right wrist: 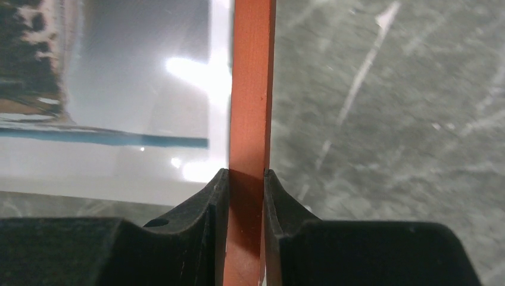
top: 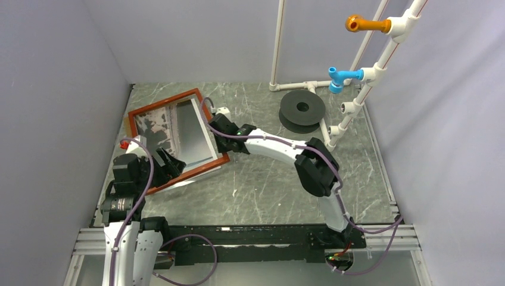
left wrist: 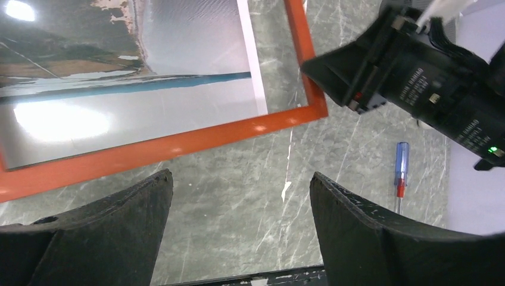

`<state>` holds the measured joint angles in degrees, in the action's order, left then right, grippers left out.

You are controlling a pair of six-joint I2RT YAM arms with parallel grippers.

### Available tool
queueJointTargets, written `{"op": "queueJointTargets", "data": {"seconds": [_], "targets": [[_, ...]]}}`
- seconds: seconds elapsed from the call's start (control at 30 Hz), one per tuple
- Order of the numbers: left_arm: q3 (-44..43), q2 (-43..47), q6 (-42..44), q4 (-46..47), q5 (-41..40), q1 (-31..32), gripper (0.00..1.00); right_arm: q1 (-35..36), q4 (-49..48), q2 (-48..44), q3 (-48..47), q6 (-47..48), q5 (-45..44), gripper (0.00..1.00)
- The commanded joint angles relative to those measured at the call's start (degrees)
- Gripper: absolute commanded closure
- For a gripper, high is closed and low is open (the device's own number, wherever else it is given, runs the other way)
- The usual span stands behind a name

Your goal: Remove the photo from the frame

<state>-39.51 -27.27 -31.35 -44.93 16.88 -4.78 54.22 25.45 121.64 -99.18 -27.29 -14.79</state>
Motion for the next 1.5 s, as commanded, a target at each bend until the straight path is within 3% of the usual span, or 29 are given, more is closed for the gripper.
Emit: {"op": "queueJointTargets", "data": {"seconds": [0.0, 0.17, 0.4, 0.73, 0.93, 1.23, 1.47], "targets": [[-2.3, -0.7, 0.0, 0.2, -1.6, 0.1, 0.12, -2.7, -5.5, -8.6, 9.6, -0.6, 0.0, 1.00], [-2.1, -2.3, 0.9, 0.7, -3.1, 0.1, 0.11, -3.0, -11.9, -10.1, 16.5, 2.8, 5.1, 1.00], [-0.6, -3.7, 0.9, 1.0, -5.1, 0.1, 0.10, -4.3, -11.1, -10.8, 20.1, -1.0, 2.1, 1.00], [1.6, -10.1, -2.5, 8.5, -1.7, 0.1, 0.11, -8.8, -12.9, -24.8, 39.7, 2.4, 1.9, 1.00], [4.4, -15.4, -5.8, 15.6, 4.8, 0.2, 0.13, -16.5, -15.7, -33.5, 50.8, 5.5, 3.4, 1.00], [9.1, -23.0, -8.5, 22.5, 9.2, 0.4, 0.13, -19.9, -15.2, -30.4, 48.9, 13.1, -1.5, 1.00], [9.9, -22.4, -9.1, 21.5, 3.0, 0.3, 0.09, -22.0, -11.7, -28.9, 45.6, 15.2, -8.1, 1.00]]}}
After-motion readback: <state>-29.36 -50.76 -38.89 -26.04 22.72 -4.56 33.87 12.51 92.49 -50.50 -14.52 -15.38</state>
